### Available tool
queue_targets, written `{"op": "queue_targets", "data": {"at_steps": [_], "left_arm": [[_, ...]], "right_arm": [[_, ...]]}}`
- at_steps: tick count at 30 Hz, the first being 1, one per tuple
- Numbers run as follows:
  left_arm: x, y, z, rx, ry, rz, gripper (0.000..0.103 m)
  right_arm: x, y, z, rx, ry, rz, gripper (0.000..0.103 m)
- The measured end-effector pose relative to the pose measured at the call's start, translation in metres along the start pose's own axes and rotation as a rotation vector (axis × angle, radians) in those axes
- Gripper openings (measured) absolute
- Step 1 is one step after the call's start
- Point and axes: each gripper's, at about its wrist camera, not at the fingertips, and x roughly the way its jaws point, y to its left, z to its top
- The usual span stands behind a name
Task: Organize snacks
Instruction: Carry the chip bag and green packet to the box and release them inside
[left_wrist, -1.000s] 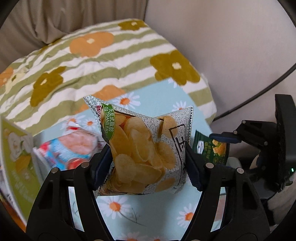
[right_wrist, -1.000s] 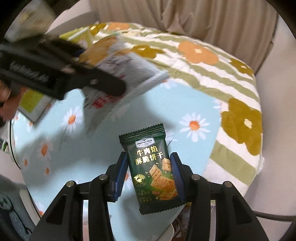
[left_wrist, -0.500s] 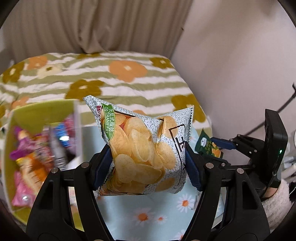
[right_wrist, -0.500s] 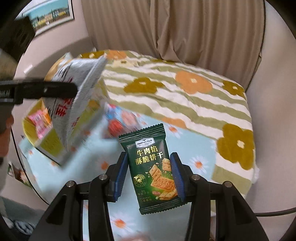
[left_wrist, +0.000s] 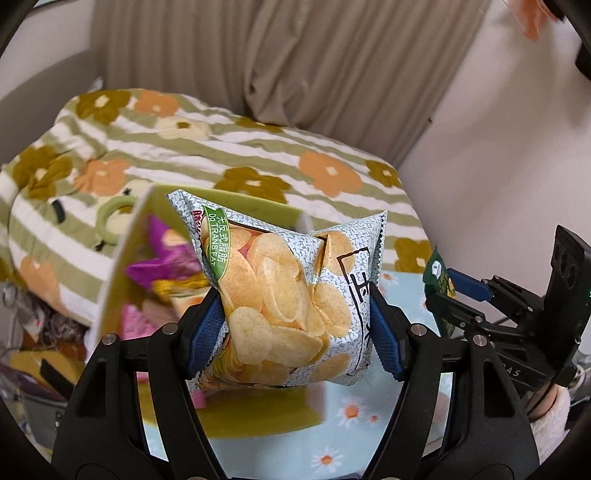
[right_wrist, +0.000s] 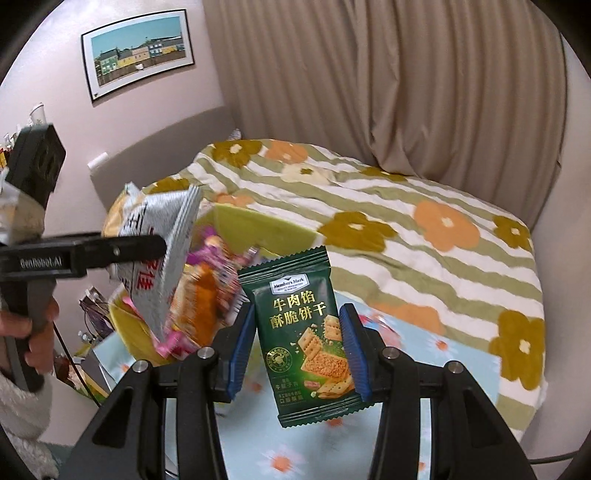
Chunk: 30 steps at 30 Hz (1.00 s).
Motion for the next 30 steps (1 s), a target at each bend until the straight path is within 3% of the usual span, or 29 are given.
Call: {"op": "queue_targets", "data": {"at_steps": [6, 13, 17, 19, 21, 24, 30], "left_arm": [[-0.008, 0.065, 0.0, -0.057, 0.007, 0.061, 0.069], [0.027, 0.112, -0.005, -0.029, 0.082, 0.104, 0.069], [0.05, 0.121, -0.007, 0.013, 0.126, 0.107, 0.074], [0.059, 0.124, -0.008, 0.022, 0.155, 0.091, 0.093], [0.063, 0.128, -0.008, 0.02, 0.169, 0.085, 0.101], [0.059, 0.13, -0.011, 0.009, 0.186, 0.061, 0.101], [0.035, 0.119, -0.02, 0.017, 0.147, 0.065, 0.101]], "right_arm": [[0.028, 0.041, 0.025, 0.017, 0.004, 0.028, 0.043], [0.057, 0.076, 0.051, 0.072, 0.013, 0.001, 0.043], [0.071, 0.087, 0.054, 0.095, 0.019, -0.023, 0.043], [0.078, 0.092, 0.055, 0.117, 0.024, -0.029, 0.043], [0.083, 0.097, 0.054, 0.131, 0.031, -0.032, 0.043], [0.089, 0.102, 0.054, 0.14, 0.051, -0.034, 0.043], [0.103, 0.104, 0.063, 0.138, 0.091, -0.025, 0.043]]}}
